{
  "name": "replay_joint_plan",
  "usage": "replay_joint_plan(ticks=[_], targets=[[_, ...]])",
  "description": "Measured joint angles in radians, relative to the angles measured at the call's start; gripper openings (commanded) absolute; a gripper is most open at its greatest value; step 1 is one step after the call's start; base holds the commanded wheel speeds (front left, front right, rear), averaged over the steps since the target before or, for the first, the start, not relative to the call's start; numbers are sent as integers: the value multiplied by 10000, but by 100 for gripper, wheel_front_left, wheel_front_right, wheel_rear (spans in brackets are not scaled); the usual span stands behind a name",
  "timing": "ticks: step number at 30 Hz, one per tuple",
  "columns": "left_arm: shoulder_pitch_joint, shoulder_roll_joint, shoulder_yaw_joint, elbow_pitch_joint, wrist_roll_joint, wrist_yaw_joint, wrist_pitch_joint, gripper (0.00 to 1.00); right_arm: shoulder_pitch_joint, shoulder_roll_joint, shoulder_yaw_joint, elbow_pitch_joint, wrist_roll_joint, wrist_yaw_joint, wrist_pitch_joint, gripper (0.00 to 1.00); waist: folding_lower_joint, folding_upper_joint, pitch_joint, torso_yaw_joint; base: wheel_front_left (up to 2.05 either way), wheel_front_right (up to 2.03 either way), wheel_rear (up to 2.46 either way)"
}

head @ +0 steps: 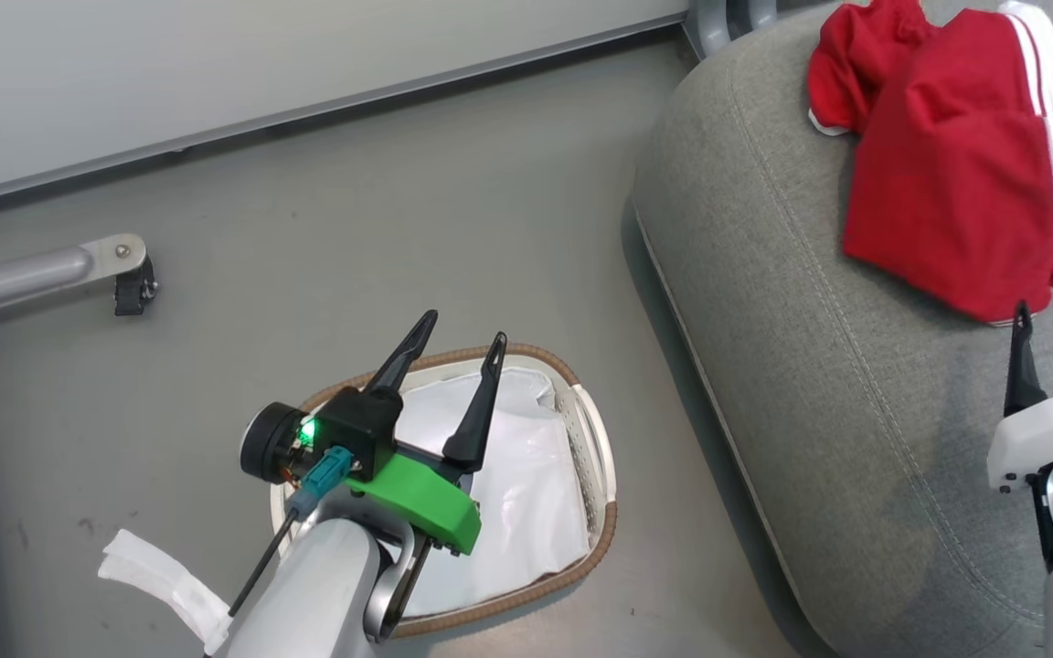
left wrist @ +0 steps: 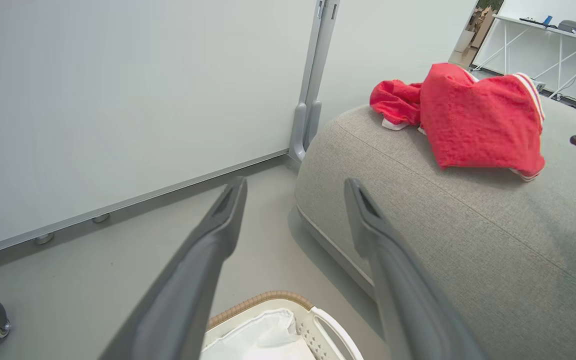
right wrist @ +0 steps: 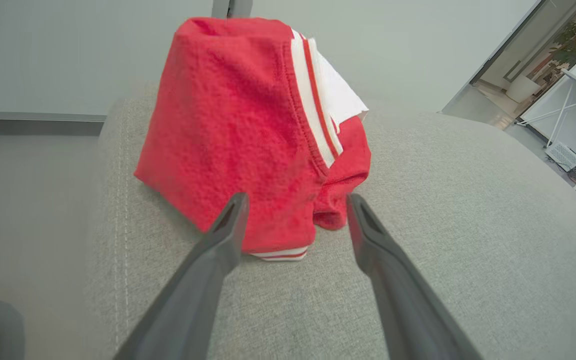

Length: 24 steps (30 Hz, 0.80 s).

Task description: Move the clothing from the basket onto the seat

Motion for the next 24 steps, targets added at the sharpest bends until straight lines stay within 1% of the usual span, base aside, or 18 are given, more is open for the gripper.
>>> replay_joint_plan(ticks=[4,8,16,20,24], targets=[[112,-38,274,-100,12,0,0,100,56,-25,268,-201,132,0,0,100,0,0,-202,25,0,0,0],[208,-105,485,-173,10,0,0,100,-131,-217,529,-299,174,0,0,100,0,0,-423,100,0,0,0],[614,-194,1189,-370,-96,0,0,100,-667,-539,1221,-313,514,0,0,100,0,0,-979,495,0,0,0],[898,-205,1672,-424,-71,25,0,100,-753,-445,1613,-318,667,0,0,100,0,0,-1275,750,0,0,0],[1327,-215,2263,-435,-31,71,0,100,-740,-123,2021,-337,848,0,0,100,0,0,-1634,1086,0,0,0]])
